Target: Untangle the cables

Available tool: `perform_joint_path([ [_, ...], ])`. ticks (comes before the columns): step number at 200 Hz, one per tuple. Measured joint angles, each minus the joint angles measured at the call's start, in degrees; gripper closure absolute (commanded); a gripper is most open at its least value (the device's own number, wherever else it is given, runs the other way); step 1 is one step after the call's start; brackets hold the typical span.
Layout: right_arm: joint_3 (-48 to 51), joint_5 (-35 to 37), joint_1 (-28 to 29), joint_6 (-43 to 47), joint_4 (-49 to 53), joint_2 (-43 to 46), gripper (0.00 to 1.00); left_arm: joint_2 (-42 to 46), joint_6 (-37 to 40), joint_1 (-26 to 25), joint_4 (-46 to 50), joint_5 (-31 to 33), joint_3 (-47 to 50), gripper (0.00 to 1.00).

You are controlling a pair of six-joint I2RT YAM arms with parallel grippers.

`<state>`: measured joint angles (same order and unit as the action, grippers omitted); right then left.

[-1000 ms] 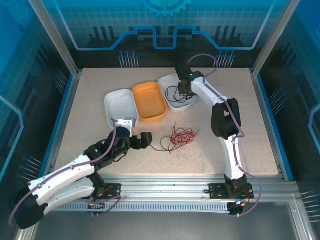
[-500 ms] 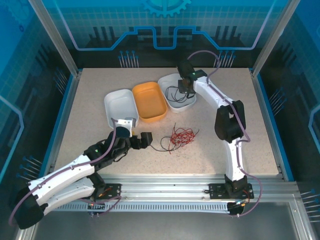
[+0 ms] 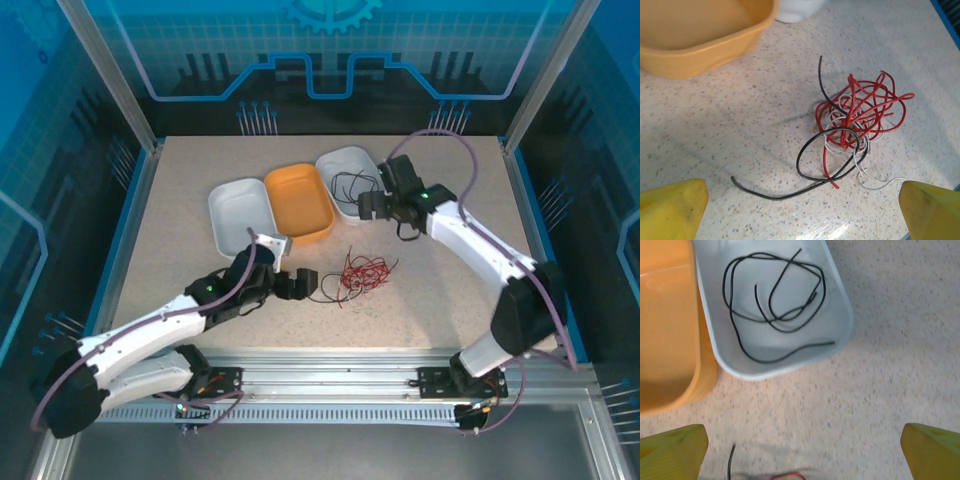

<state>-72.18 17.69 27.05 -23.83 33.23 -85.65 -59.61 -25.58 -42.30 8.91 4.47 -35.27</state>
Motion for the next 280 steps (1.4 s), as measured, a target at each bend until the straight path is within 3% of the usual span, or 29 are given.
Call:
perform_joint_path([
  [11, 3.9, -0.5, 0.0, -0.8, -1.0, 4.0, 0.00, -3.1, 3.2, 0.3, 0.6, -1.9, -2.4, 0.13],
  [25, 7.7, -1.2, 0.0, -1.9, -1.5, 8.2, 0.00, -7.0, 7.4, 0.9, 1.3, -4.2, -5.5, 0.33],
  [32, 9.3, -1.3, 0.0, -2.4, -1.6, 10.1, 0.00, -9.2, 9.6, 1.2, 1.4, -5.5, -6.8, 0.37],
  [62, 14.1, -1.9, 0.0, -4.5, -1.4, 17.1, 0.00, -18.2, 17.1, 3.7, 1.4, -11.9, -10.1, 0.38],
  [71, 15.1, -1.9, 0.0, -5.0, -1.4, 18.9, 0.00, -20.4, 18.6, 4.6, 1.3, -13.8, -10.4, 0.45],
  [88, 17.0, -1.9, 0.0, -6.0, -1.2, 21.9, 0.00, -24.2, 21.2, 5.8, 1.5, -16.6, -11.0, 0.47],
  [176, 20.0, -2.1, -0.1, -8.5, -0.8, 24.7, 0.00, -36.2, 24.7, 6.0, 1.4, -20.9, -16.5, 0.54],
  [235, 22.0, -4.6, -0.5, -9.4, -2.4, 25.3, 0.00, -38.1, 24.2, 6.0, 1.1, -23.7, -17.1, 0.84],
  [280, 24.6, -7.2, -0.6, -9.9, -3.4, 24.9, 0.00, -35.8, 22.8, 5.9, 1.1, -23.9, -16.9, 0.97],
])
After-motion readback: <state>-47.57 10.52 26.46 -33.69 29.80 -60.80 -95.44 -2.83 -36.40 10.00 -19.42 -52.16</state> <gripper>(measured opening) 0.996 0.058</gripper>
